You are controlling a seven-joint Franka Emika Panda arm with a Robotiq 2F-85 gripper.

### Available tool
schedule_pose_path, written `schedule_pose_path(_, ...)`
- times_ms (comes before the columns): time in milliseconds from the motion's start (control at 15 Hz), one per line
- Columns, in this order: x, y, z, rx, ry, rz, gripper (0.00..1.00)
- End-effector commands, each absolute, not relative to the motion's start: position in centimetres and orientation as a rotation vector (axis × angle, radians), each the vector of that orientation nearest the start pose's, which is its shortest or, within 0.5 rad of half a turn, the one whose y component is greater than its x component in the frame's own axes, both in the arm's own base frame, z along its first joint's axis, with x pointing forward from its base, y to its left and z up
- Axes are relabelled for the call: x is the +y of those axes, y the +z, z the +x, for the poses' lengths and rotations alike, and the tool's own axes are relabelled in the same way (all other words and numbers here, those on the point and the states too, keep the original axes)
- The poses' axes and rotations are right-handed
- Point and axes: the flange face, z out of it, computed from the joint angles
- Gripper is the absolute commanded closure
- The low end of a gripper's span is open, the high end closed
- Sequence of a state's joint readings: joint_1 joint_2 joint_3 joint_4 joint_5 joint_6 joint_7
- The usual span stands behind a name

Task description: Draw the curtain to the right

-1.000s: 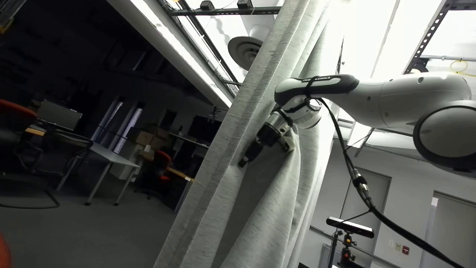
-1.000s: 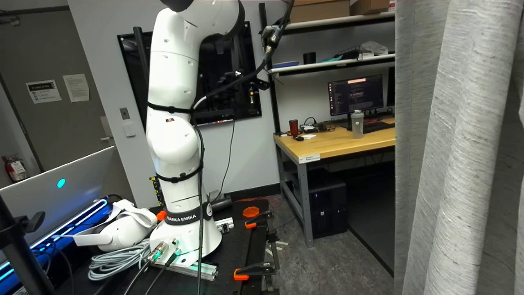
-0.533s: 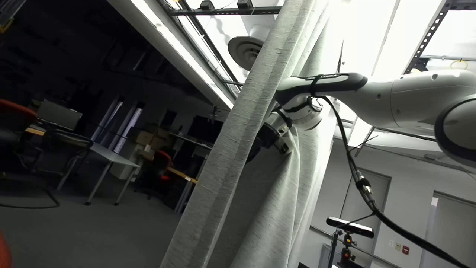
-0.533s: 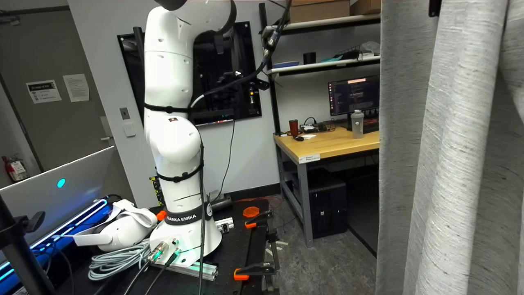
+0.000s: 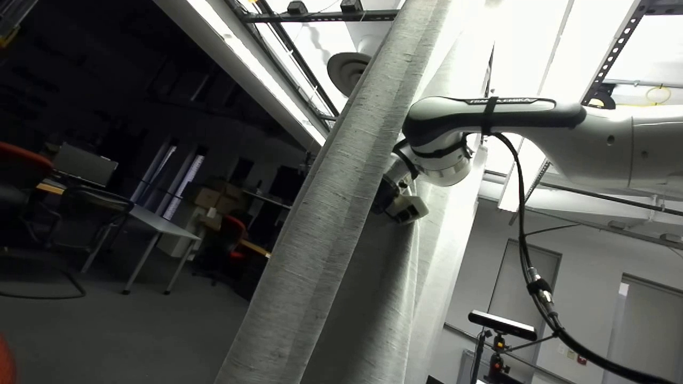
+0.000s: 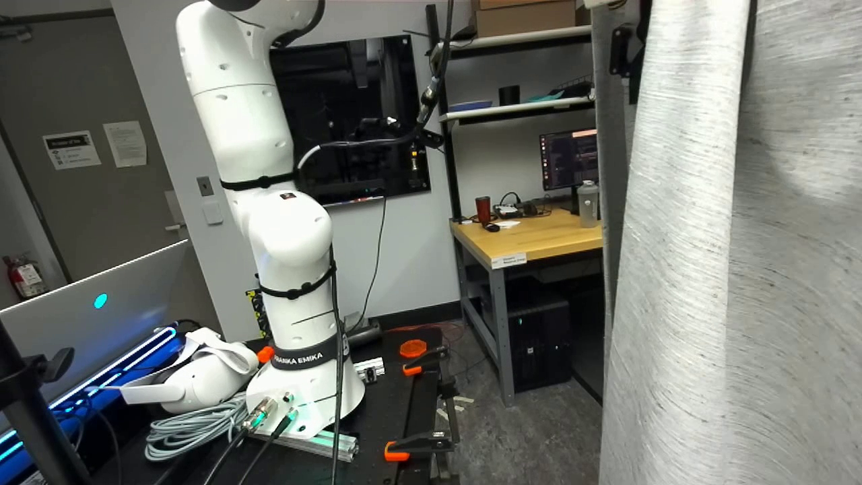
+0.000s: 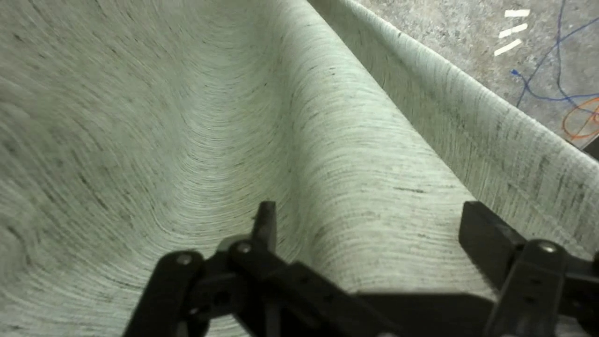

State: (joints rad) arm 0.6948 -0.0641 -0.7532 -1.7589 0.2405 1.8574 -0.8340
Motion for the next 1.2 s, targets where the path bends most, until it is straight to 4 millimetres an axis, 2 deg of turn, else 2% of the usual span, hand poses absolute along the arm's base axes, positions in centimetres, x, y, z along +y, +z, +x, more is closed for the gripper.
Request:
schedule_pose_path(0,-0.9,59.4,52.1,-1.069,-0.467,-2.725,0.00)
schedule_pose_path(200,-0.4,58.4,50.6,-1.045,-0.531,-2.722,0.00)
schedule_pose_path(533,-1.1,56.7,49.3,-0.938,-0.614,-2.728,0.00)
schedule_pose_path(1133,-1.8,55.8,47.0,-0.843,-0.613,-2.648,0.00)
